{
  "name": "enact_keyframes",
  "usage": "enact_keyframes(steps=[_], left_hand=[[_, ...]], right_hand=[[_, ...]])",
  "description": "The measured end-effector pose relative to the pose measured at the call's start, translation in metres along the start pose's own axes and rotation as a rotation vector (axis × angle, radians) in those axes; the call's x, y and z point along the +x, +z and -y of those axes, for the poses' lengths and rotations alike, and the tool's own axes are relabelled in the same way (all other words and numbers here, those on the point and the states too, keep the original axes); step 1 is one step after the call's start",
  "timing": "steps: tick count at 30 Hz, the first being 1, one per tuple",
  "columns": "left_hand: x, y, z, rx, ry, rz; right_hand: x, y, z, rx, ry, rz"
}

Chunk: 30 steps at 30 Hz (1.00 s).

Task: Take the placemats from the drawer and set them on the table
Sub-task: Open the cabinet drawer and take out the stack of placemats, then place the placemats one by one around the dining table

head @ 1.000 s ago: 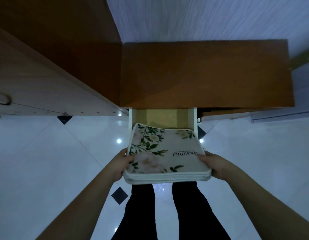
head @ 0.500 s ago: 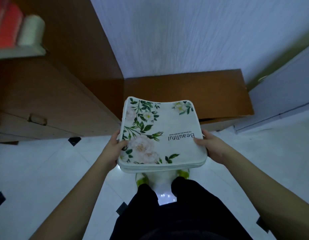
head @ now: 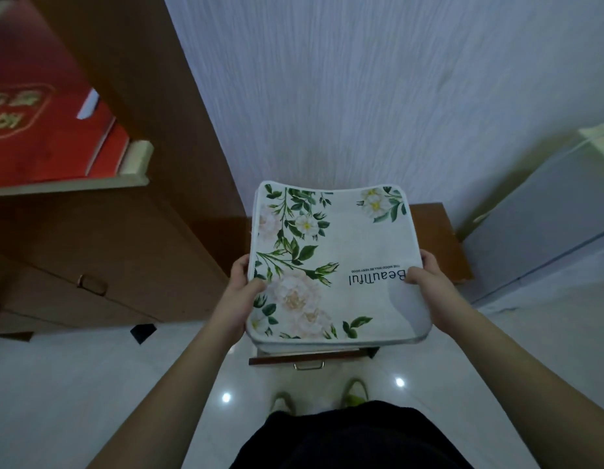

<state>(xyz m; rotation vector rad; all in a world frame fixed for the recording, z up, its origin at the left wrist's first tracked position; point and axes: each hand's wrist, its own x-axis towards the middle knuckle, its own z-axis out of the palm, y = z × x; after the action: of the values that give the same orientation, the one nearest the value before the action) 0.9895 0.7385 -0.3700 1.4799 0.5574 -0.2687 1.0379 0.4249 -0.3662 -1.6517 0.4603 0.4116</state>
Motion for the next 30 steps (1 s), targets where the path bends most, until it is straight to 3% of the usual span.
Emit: enact_keyframes(steps=[7, 16, 30], left_hand=[[0.004, -0.012, -0.033, 0.035, 0.063, 0.13], [0.008, -0.001, -0.053, 0.209, 0.196, 0.337], [-0.075, 0.154, -0.04, 0.359, 0.239, 0.888]], right_hand=[[-0.039, 0.023, 0.023, 0.032, -0.172, -0.141], [-0.1, 0.034, -0.008, 0.05, -0.186, -0.478], [-0.275, -0.06, -0.106, 0.275, -0.106, -1.019]])
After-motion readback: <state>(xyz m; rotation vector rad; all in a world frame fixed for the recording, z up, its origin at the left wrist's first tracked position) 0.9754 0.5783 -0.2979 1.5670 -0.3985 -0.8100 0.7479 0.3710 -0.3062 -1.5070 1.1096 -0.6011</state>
